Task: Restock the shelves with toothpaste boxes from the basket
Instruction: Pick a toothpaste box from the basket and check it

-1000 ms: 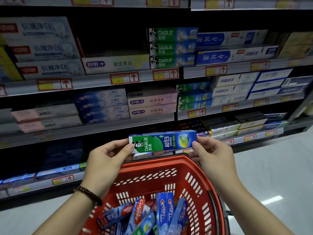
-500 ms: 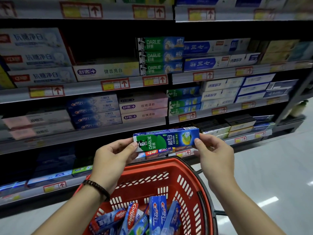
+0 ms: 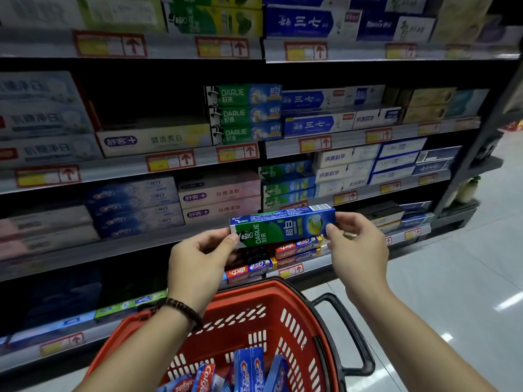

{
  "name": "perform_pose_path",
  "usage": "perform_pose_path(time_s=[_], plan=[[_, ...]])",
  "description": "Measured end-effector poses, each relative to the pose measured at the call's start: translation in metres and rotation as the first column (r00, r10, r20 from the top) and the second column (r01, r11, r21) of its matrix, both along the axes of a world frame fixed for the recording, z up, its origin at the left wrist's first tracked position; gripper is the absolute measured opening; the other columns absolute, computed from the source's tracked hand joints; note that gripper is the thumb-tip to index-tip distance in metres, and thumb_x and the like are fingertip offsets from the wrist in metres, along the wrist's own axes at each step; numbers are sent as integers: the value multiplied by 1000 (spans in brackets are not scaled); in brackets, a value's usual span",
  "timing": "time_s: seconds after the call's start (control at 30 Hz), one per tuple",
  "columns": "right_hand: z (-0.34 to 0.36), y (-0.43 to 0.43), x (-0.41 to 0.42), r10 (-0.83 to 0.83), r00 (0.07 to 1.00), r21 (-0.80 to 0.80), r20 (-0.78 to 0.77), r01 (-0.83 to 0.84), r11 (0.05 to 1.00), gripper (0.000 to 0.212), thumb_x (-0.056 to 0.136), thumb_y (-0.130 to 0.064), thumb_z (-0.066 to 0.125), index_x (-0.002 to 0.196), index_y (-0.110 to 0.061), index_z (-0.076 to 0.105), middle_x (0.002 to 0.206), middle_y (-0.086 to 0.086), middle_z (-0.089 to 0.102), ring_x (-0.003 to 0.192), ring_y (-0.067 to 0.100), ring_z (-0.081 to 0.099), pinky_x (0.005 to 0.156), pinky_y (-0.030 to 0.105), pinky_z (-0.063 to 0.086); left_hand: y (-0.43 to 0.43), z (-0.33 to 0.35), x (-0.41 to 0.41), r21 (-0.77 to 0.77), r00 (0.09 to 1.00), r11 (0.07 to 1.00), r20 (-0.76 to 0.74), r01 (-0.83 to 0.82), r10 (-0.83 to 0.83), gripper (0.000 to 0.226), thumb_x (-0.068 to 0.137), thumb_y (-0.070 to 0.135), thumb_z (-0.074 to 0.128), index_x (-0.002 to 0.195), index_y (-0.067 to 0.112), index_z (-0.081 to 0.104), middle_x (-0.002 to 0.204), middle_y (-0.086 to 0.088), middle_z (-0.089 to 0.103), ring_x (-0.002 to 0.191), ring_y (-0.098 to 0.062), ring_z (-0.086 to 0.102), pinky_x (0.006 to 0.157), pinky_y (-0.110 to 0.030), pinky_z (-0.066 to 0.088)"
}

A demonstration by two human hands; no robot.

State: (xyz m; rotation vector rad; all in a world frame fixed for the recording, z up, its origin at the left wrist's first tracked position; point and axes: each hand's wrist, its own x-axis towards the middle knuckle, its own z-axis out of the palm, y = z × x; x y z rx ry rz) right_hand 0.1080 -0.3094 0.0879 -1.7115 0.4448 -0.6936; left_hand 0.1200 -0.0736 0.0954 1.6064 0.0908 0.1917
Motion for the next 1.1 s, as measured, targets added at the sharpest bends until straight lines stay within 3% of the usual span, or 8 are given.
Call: perform_pose_path(time_s=[0.17, 0.37, 0.5, 0.57, 0.73, 0.87, 0.97, 1.1], plan=[[16, -8, 30, -6, 1000, 25, 31, 5, 1000, 9, 96, -21, 74, 99, -30, 73, 91, -11, 77, 88, 10, 74, 85, 45, 64, -16, 9, 21, 55, 998, 998, 50, 37, -40, 25, 94, 14, 76, 97, 38, 78, 97, 20, 79, 99, 0, 73, 98, -37, 59], [13, -19, 66, -19, 1000, 74, -4, 19, 997, 13, 94, -21, 73, 97, -32, 67, 98, -8, 74, 93, 16, 73, 86, 48, 63, -36, 10, 56, 63, 996, 997, 72, 49, -53, 31, 93, 6, 74, 115, 26, 78, 103, 16, 79, 101, -3, 73, 101, -37, 58], [12, -29, 88, -25, 1000, 89, -5, 26, 996, 13, 96, -18, 71, 101, -30, 67, 99, -7, 74, 92, 14, 72, 82, 43, 64, -51, 5, 80, 66, 993, 996, 98, 53, -59, 38, 93, 3, 72, 124, 25, 73, 108, 15, 77, 96, 8, 70, 92, -20, 55], [11, -34, 98, -31, 1000, 87, -5, 31, 996, 14, 96, -18, 71, 101, -30, 66, 99, -7, 74, 92, 14, 72, 76, 38, 61, -59, 3, 90, 56, 993, 996, 95, 64, -69, 39, 92, 2, 72, 117, 32, 71, 107, 16, 75, 92, 13, 67, 86, -15, 52], [4, -45, 128, -67, 998, 90, -13, 68, 994, 16, 93, -19, 73, 100, -31, 66, 98, -10, 73, 90, 11, 69, 66, 30, 50, -76, -6, 118, 97, 993, 991, 66, 90, -96, 43, 92, 2, 70, 106, 42, 66, 111, 21, 72, 105, 3, 66, 94, -25, 53], [-3, -53, 156, -67, 998, 125, -13, 68, 990, 18, 93, -16, 73, 97, -33, 67, 98, -11, 73, 94, 12, 70, 81, 40, 61, -83, -14, 143, 85, 993, 991, 52, 101, -105, 43, 93, 2, 70, 114, 39, 68, 111, 16, 74, 104, -6, 69, 85, -28, 58], [-6, -59, 174, -53, 998, 125, -24, 56, 991, 21, 92, -15, 72, 92, -35, 65, 97, -11, 73, 94, 12, 71, 90, 46, 62, -87, -16, 160, 101, 994, 990, 45, 97, -102, 43, 92, 3, 71, 125, 30, 69, 113, 11, 75, 105, -10, 70, 92, -36, 60], [-10, -64, 196, -37, 999, 151, -12, 39, 988, 22, 89, -15, 71, 90, -36, 66, 96, -13, 74, 95, 11, 71, 92, 45, 61, -96, -15, 178, 120, 989, 985, 67, 124, -133, 44, 92, 2, 70, 106, 43, 67, 109, 16, 73, 107, -9, 69, 100, -37, 57]])
